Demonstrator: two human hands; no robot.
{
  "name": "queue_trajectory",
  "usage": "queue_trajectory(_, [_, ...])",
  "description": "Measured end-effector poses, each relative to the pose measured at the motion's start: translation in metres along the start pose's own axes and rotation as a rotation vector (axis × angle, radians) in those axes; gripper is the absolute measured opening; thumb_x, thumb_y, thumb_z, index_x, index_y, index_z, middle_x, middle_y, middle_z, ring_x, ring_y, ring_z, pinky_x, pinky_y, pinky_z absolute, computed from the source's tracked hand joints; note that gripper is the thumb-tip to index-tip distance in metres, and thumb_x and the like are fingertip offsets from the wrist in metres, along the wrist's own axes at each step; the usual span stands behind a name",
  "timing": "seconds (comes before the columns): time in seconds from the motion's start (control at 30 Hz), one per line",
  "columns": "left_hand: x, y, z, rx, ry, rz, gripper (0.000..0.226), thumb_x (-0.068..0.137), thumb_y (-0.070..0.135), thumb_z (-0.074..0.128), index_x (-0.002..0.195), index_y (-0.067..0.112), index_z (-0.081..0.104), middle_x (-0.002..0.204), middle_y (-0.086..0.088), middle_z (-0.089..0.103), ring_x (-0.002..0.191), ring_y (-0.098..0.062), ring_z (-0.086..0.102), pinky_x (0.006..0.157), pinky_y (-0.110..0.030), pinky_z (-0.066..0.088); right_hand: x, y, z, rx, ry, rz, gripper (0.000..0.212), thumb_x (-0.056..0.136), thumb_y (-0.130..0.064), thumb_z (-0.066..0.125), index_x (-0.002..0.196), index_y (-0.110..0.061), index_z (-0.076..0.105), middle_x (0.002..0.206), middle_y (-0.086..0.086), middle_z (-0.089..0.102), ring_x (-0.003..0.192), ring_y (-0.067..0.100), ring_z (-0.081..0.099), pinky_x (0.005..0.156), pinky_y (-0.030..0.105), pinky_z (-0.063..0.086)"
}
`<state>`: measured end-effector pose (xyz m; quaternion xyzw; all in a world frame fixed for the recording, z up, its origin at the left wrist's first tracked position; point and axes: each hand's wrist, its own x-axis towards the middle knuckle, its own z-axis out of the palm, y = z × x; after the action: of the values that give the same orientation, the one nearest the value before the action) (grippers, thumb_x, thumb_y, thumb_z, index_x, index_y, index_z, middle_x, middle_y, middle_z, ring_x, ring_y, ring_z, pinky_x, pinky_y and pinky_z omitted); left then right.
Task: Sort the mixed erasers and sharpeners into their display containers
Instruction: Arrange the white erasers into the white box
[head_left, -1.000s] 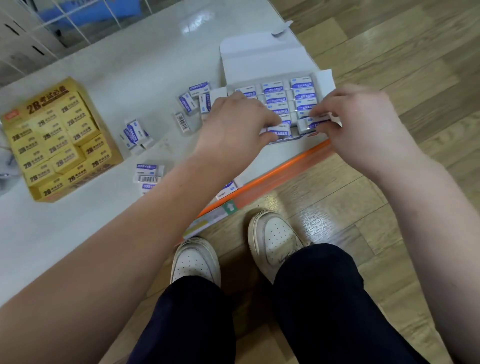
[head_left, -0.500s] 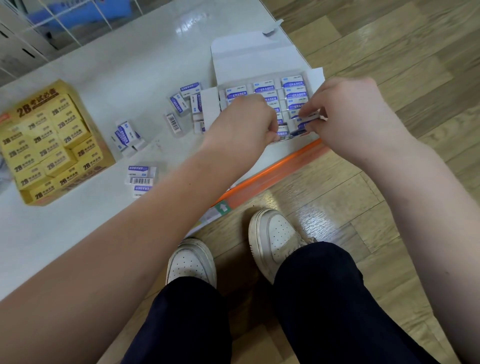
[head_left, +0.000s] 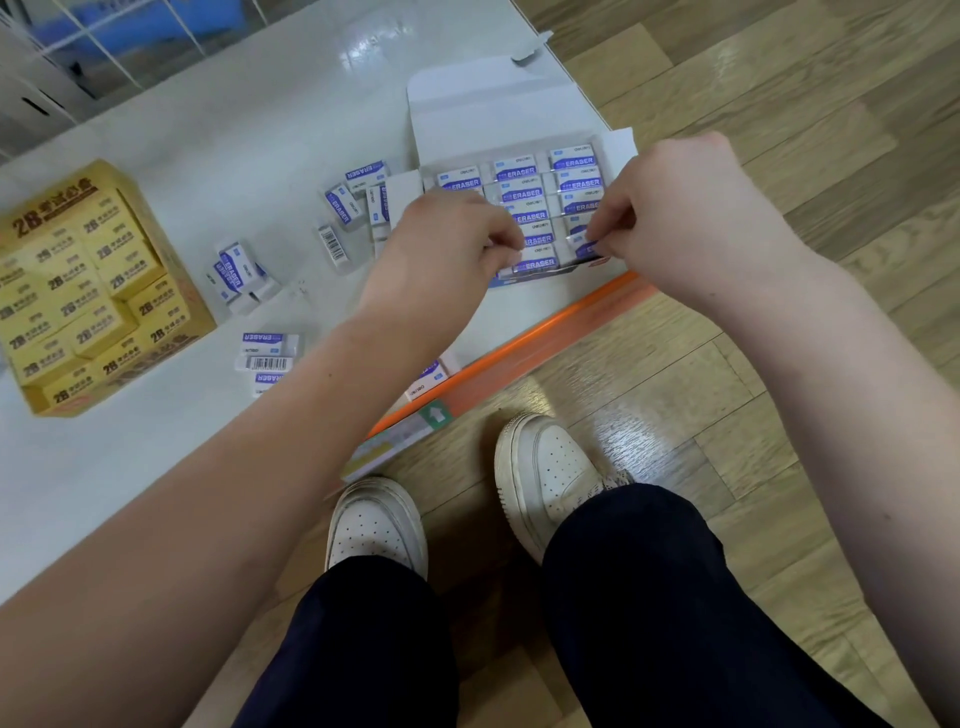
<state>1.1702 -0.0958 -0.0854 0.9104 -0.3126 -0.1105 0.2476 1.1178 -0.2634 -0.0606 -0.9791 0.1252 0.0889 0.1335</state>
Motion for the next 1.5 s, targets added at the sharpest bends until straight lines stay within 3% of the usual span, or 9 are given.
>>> queue_trajectory(0.27, [-0.002, -0.003, -0.002, 0.018, -0.011, 0.009, 0.021, 0.091, 0.021, 0.06, 0.109, 0.021, 0.071, 0.106, 0.002, 0.065, 0.105, -0.014, 0.053, 0.076, -0.014, 0.027, 0.008, 0.001, 0.002, 0.029, -0.06, 0.017, 0.027, 0.079, -0.018, 0.07, 0.07, -0.042, 0.061, 0.099, 0.012, 0.059, 0.071, 0.026, 0.054, 0.052, 0.017, 0.025])
queue_trajectory(0.43, [0.004, -0.001, -0.005, 0.022, -0.079, 0.016, 0.022, 0.088, 0.026, 0.064, 0.109, 0.026, 0.07, 0.107, 0.006, 0.063, 0.094, -0.005, 0.05, 0.07, -0.011, 0.022, 0.005, 0.001, -0.007, 0.04, -0.061, 0.058, 0.034, 0.072, -0.026, 0.076, 0.051, -0.038, 0.052, 0.085, 0.003, 0.063, 0.08, 0.02, 0.053, 0.072, 0.029, 0.044])
queue_trajectory(0.6, [0.008, 0.001, -0.011, 0.011, -0.128, 0.005, 0.022, 0.086, 0.026, 0.066, 0.108, 0.026, 0.069, 0.097, 0.008, 0.059, 0.088, -0.004, 0.048, 0.073, -0.01, 0.027, 0.015, -0.01, -0.019, -0.047, -0.13, 0.055, 0.027, 0.066, -0.025, 0.081, 0.056, -0.033, 0.058, 0.091, 0.004, 0.062, 0.09, 0.025, 0.057, 0.068, 0.033, 0.043])
queue_trajectory(0.73, [0.004, 0.003, -0.013, -0.026, -0.124, 0.041, 0.03, 0.085, 0.043, 0.064, 0.107, 0.024, 0.07, 0.103, 0.006, 0.062, 0.1, -0.009, 0.052, 0.075, -0.015, 0.028, 0.005, 0.008, -0.007, 0.01, -0.038, -0.071, 0.008, 0.08, -0.028, 0.069, 0.081, -0.035, 0.071, 0.092, -0.001, 0.067, 0.09, 0.025, 0.053, 0.089, 0.042, 0.042])
queue_trajectory(0.83, [-0.007, -0.003, -0.006, 0.05, -0.088, 0.078, 0.044, 0.08, 0.048, 0.067, 0.118, 0.024, 0.064, 0.12, 0.008, 0.056, 0.117, -0.011, 0.043, 0.084, -0.013, 0.022, -0.022, 0.025, 0.015, 0.178, 0.156, -0.123, 0.019, 0.085, -0.029, 0.06, 0.099, -0.029, 0.072, 0.109, -0.009, 0.066, 0.099, 0.028, 0.056, 0.086, 0.036, 0.039])
queue_trajectory(0.93, [-0.012, -0.008, 0.002, 0.066, 0.033, 0.12, 0.032, 0.083, 0.031, 0.07, 0.111, 0.018, 0.067, 0.114, 0.003, 0.061, 0.114, -0.018, 0.047, 0.088, -0.018, 0.028, -0.033, 0.034, 0.03, 0.215, 0.207, -0.142, 0.033, 0.078, -0.04, 0.06, 0.108, -0.027, 0.069, 0.119, -0.015, 0.061, 0.105, 0.026, 0.056, 0.086, 0.038, 0.039])
queue_trajectory(1.1, [-0.014, -0.012, 0.01, 0.088, 0.146, 0.156, 0.023, 0.079, 0.025, 0.065, 0.096, 0.012, 0.072, 0.097, -0.002, 0.067, 0.095, -0.029, 0.059, 0.081, -0.033, 0.046, -0.022, 0.022, 0.039, 0.188, 0.328, -0.085, 0.029, 0.074, -0.031, 0.073, 0.102, -0.025, 0.071, 0.108, -0.009, 0.063, 0.095, 0.028, 0.049, 0.08, 0.046, 0.045])
queue_trajectory(1.27, [-0.014, -0.01, 0.01, 0.094, 0.106, 0.163, 0.024, 0.079, 0.026, 0.063, 0.095, 0.01, 0.071, 0.098, -0.004, 0.067, 0.096, -0.03, 0.059, 0.081, -0.04, 0.048, -0.024, 0.018, 0.043, 0.187, 0.371, -0.056, 0.022, 0.077, -0.027, 0.07, 0.097, -0.022, 0.071, 0.105, -0.007, 0.064, 0.094, 0.03, 0.049, 0.078, 0.047, 0.047])
queue_trajectory(1.5, [-0.034, -0.035, -0.017, -0.025, 0.241, 0.056, 0.03, 0.085, 0.031, 0.064, 0.111, 0.017, 0.067, 0.115, 0.001, 0.063, 0.111, -0.014, 0.053, 0.095, -0.02, 0.034, -0.032, -0.01, 0.05, 0.238, 0.467, -0.18, 0.024, 0.078, -0.029, 0.066, 0.1, -0.022, 0.072, 0.102, -0.004, 0.064, 0.096, 0.028, 0.053, 0.078, 0.039, 0.041])
